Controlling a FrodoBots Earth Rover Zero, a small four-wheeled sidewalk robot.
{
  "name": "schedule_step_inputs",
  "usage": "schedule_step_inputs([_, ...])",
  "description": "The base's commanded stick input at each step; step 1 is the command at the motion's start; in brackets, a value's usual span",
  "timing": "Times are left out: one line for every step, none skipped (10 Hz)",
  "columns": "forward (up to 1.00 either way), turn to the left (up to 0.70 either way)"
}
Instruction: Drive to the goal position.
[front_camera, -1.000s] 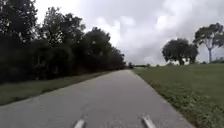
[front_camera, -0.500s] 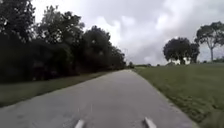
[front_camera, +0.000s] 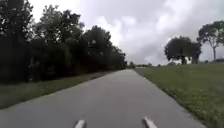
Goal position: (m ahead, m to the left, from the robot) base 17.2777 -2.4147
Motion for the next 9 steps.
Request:
schedule_step_inputs([0.70, -0.27])
schedule_step_inputs([0.70, -0.10])
schedule_step_inputs([0.70, 0.00])
schedule_step_inputs([0.70, 0.00])
schedule_step_inputs([0.70, 0.00])
schedule_step_inputs([0.70, 0.00])
schedule_step_inputs([0.70, 0.00])
schedule_step_inputs([0.70, 0.00])
schedule_step_inputs([0.70, 0.00])
